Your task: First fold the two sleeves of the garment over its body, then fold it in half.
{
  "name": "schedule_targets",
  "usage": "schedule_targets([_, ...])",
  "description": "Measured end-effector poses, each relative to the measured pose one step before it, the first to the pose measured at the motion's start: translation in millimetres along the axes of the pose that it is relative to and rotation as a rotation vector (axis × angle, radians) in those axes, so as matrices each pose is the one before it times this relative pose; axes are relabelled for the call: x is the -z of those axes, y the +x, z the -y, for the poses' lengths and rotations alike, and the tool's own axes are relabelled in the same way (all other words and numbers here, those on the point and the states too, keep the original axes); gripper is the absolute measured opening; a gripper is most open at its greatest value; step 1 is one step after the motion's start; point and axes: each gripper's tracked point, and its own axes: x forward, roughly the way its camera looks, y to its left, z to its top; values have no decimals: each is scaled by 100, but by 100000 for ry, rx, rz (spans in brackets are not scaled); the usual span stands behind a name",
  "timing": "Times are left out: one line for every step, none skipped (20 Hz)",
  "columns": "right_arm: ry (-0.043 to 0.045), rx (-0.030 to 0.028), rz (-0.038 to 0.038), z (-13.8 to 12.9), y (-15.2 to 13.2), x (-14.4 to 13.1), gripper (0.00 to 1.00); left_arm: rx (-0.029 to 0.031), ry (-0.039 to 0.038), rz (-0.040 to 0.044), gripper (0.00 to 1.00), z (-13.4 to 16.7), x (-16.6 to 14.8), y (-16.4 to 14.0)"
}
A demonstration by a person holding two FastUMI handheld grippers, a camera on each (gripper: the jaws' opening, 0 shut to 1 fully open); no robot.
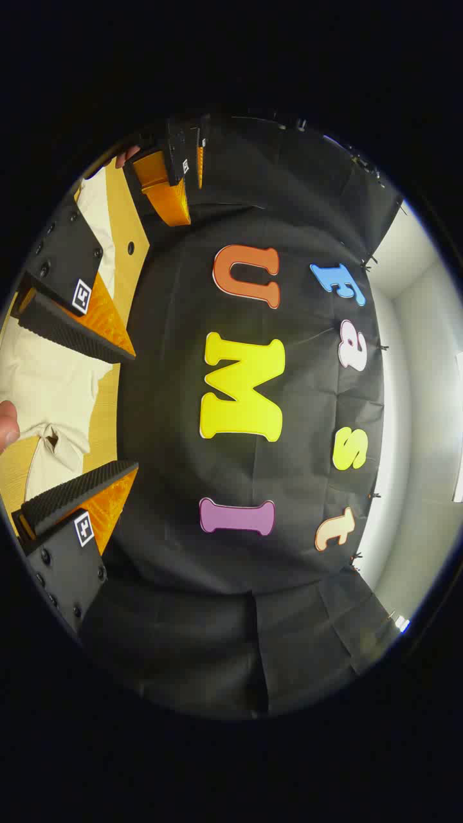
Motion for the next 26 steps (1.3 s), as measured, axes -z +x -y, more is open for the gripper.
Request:
schedule_targets([-97, 116, -124, 73, 31, -28, 94, -221, -42, 322, 100, -16, -121, -149])
schedule_targets([290, 41, 381, 73, -77, -190, 95, 95, -48, 498, 98, 147, -108, 5])
schedule_targets([185, 212, 413, 49, 108, -231, 95, 304, 74, 282, 98, 145, -126, -34])
schedule_targets([37, -4, 69, -33, 23, -1, 95, 222, 122, 252, 97, 10, -115, 34])
schedule_targets([22, -135, -34, -91, 81, -31, 95, 232, -8, 207, 97, 97, -43, 20])
schedule_targets([129, -79, 186, -58, 0, -41, 95, 198, -79, 130, 97, 26, -16, 100])
schedule_targets([8, -100, 45, 37, 57, -37, 95, 179, 58, -70, 97, 84, 34, 88])
schedule_targets([82, 57, -38, 25, 101, 164, 95, 204, 5, -164, 97, 122, 128, 9])
schedule_targets([228, 115, -56, 83, 69, 24, 95, -37, 160, 60, 97, -35, -158, 80])
schedule_targets([206, 272, -141, 120, 147, 101, 95, -63, 217, 36, 98, -82, 102, 132])
schedule_targets([187, 225, -277, 160, 97, 67, 95, -134, 139, -40, 98, -25, 9, 89])
schedule_targets([211, 275, -124, 116, 100, 92, 95, -15, 88, -21, 98, -9, -40, 109])
schedule_targets([285, 189, -18, 103, 63, -72, 95, 96, 50, 29, 98, 104, 88, 24])
schedule_targets([184, 164, 139, 11, 50, 19, 95, 141, -3, 147, 98, 96, -40, 36])
schedule_targets([36, 95, 34, -12, 99, 16, 95, -33, 94, 76, 97, -32, -39, 107])
schedule_targets([0, -103, -124, -102, 96, 75, 95, 5, -49, -12, 98, -105, 10, 9])
schedule_targets([-43, -88, -97, -28, 78, 22, 95, 141, 6, -241, 97, 37, 40, 36])
schedule_targets([-52, -128, -13, -109, 11, 17, 95, 109, 72, -54, 97, 28, 35, -62])
schedule_targets([-30, -64, 8, -18, 85, -17, 95, 13, 4, 129, 97, -33, -24, 66])
schedule_targets([37, -167, 67, -70, -8, -10, 95, -17, -29, 100, 98, -44, 5, 123])
schedule_targets([-46, -93, 132, -23, 97, -112, 95, -69, 137, -104, 98, -21, 3, 22])
schedule_targets([-26, -65, 186, -52, -4, 34, 95, -65, 90, 126, 97, -49, -135, 29])
schedule_targets([56, -15, 218, 4, 79, -157, 95, 82, 33, 438, 98, 26, -97, -43])
schedule_targets([64, 107, 159, 29, 168, 44, 95, 12, 166, 141, 98, 40, -3, -48])
schedule_targets([347, 94, 11, 10, 62, -74, 95, -22, 167, 142, 98, -47, -51, -139])
schedule_targets([352, 216, -151, 47, 38, 72, 95, -152, 118, 285, 97, -45, -77, 0])
